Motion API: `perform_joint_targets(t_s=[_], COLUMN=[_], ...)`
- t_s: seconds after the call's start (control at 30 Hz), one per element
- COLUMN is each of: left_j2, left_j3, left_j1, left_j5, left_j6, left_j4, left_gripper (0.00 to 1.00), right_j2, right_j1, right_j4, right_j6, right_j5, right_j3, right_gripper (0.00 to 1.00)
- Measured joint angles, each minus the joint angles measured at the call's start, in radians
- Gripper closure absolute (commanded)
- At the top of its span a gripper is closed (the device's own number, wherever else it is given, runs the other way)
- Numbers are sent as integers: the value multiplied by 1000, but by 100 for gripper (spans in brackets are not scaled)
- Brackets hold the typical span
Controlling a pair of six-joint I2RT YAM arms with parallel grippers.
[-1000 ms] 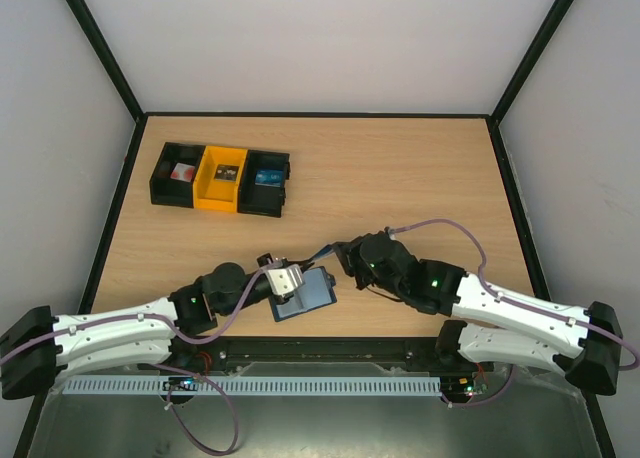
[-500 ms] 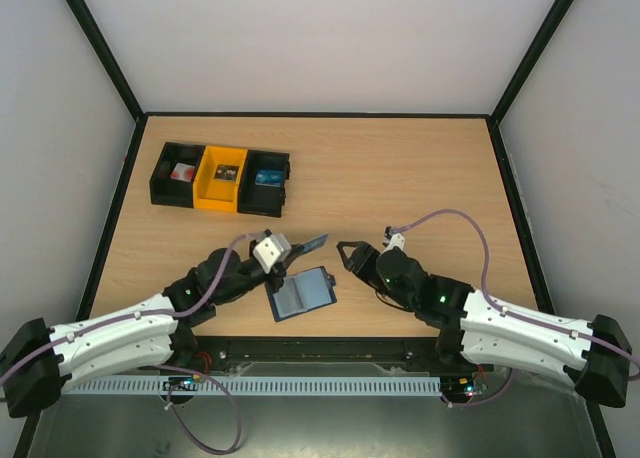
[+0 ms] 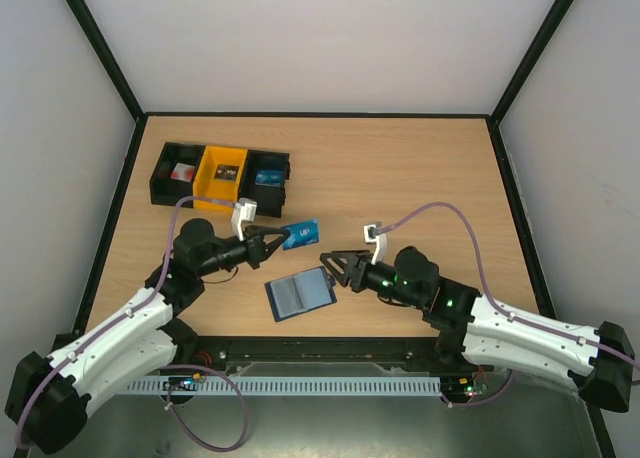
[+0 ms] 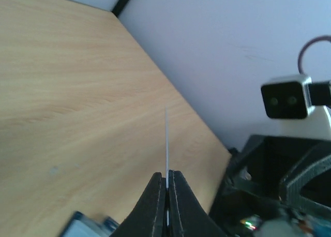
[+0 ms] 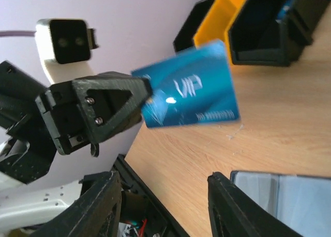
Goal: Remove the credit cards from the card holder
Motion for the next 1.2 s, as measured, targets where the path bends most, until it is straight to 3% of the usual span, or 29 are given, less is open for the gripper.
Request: perform_joint_targets(t_s=[0.27, 0.63, 0.8, 1.0, 1.2], left_j2=[-35, -98, -100, -101, -123], left_j3=[1, 1, 0, -9, -29], left_j1=[23, 108, 131, 142, 144], left_j5=[191, 235, 241, 271, 285], left_j6=[-197, -288, -319, -373, -414], left_j4=[6, -28, -31, 3, 39], left_gripper=[97, 97, 97, 97, 97], right_j2=[138, 237, 262, 291, 300], right_j1=[-10, -108, -147, -159, -163], right_j4=[-51, -71, 2, 114, 204], right_j6=[-127, -134, -122, -58, -2], right_j5=[-61, -127, -206, -288, -338], right_j3=[220, 238, 215, 163, 107], right_gripper=[58, 54, 65, 67, 82])
